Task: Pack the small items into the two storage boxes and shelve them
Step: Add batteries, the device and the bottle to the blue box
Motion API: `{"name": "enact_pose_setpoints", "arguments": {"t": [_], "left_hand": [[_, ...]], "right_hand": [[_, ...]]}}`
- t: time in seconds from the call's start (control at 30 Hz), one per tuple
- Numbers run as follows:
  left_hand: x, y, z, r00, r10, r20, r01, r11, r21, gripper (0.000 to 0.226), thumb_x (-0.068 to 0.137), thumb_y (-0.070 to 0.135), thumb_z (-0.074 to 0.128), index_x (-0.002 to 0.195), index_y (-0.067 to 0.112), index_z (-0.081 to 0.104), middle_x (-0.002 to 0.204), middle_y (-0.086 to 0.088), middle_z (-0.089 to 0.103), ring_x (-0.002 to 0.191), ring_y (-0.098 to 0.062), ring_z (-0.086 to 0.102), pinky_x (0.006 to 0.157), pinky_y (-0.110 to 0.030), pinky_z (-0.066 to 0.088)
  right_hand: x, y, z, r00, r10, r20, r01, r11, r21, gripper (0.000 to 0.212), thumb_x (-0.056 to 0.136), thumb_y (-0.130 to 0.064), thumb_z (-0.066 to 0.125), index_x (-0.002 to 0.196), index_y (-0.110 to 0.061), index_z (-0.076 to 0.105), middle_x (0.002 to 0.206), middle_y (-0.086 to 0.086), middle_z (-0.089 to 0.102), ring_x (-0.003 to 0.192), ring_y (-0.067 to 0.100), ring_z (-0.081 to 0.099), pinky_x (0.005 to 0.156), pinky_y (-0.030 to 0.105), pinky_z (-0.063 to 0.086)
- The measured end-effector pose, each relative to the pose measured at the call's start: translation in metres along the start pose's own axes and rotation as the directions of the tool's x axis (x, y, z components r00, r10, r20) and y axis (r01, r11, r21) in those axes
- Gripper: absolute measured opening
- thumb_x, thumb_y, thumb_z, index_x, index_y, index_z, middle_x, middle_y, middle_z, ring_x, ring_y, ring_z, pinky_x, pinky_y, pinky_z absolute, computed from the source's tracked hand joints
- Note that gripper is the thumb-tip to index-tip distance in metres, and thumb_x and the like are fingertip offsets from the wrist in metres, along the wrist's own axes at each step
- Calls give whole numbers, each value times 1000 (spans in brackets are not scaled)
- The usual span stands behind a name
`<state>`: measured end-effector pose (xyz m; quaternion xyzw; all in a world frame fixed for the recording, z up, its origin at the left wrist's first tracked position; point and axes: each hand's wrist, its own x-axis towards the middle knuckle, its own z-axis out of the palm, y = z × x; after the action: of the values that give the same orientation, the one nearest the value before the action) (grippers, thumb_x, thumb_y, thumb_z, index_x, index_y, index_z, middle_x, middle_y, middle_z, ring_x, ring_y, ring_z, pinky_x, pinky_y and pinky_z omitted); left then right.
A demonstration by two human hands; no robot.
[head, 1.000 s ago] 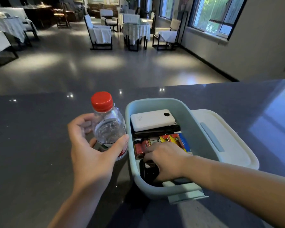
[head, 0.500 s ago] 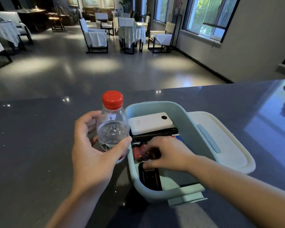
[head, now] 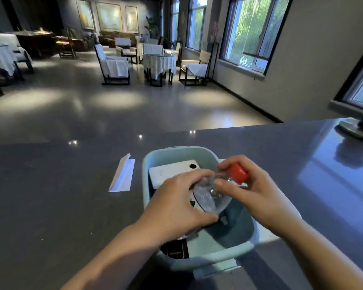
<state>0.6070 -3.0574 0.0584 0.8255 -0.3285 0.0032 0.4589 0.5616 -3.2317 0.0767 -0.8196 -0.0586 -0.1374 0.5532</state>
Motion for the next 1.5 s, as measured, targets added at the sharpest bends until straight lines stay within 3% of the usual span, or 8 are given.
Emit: {"name": "enact_pose_setpoints", "arguments": {"t": [0.07,0.2,0.47,0.63,0.83,1.13,1.4,1.5], "left_hand": [[-5,-16,10,996,-30,84,26,999,45,74,51,34,81,119,44,51,108,25,63,102,5,58,88,-29,50],[-14,-36,18,970,-121,212,83,981,178,88,49,41,81,126,52,41,117,25,60,107,5,55,90,-29,48],[-14,-43,26,936,-225,272,77,882,465,72,58,53,77,121,40,47,119,15,59,108,-10,55,84,-31,47],[-21,-48,18,972,-172,163,77,881,467,44,69,48,72,109,37,60,107,18,63,100,-7,57,83,-28,47],[-39,-69,-6,990,-94,-109,119,962,244,18,82,34,66,99,33,68,104,25,60,104,4,48,98,-20,36],[-70,-116,-48,858,-267,-438,272,961,-52,23,81,15,71,97,31,68,105,23,63,101,11,55,80,1,35],[-81,-200,-100,786,-425,-449,509,857,81,24,80,21,70,103,25,66,105,13,62,101,-11,59,90,-30,46],[-89,-228,-110,795,-458,-397,553,816,168,31,77,36,65,104,23,67,107,10,63,103,-16,59,87,-28,44]], "right_hand": [[-9,18,4,998,52,40,-51,998,-30,29,70,-32,76,93,-18,65,86,-14,69,77,-1,64,69,13,47],[-15,52,9,968,158,194,-134,982,-132,26,73,-36,80,93,-34,65,93,-8,70,83,6,66,73,20,51],[-4,54,-10,885,185,428,127,787,-603,39,73,-44,79,109,-38,64,87,-20,63,89,0,57,79,12,43],[-5,54,-4,884,190,428,196,680,-706,33,82,-36,72,113,-34,64,86,-26,54,100,3,47,85,15,32],[-6,55,3,916,223,334,83,707,-702,30,82,-38,72,111,-39,62,96,-21,62,95,-3,56,88,19,48],[6,14,95,991,52,121,17,862,-507,27,83,-28,66,108,-38,65,88,-22,68,85,-3,63,77,22,51],[78,-8,204,987,81,140,23,783,-621,33,89,-31,56,122,-30,57,115,-11,60,110,10,51,89,25,45],[115,8,244,953,278,124,-157,799,-581,43,88,-30,55,130,-22,49,126,-1,56,115,20,52,90,32,44]]}}
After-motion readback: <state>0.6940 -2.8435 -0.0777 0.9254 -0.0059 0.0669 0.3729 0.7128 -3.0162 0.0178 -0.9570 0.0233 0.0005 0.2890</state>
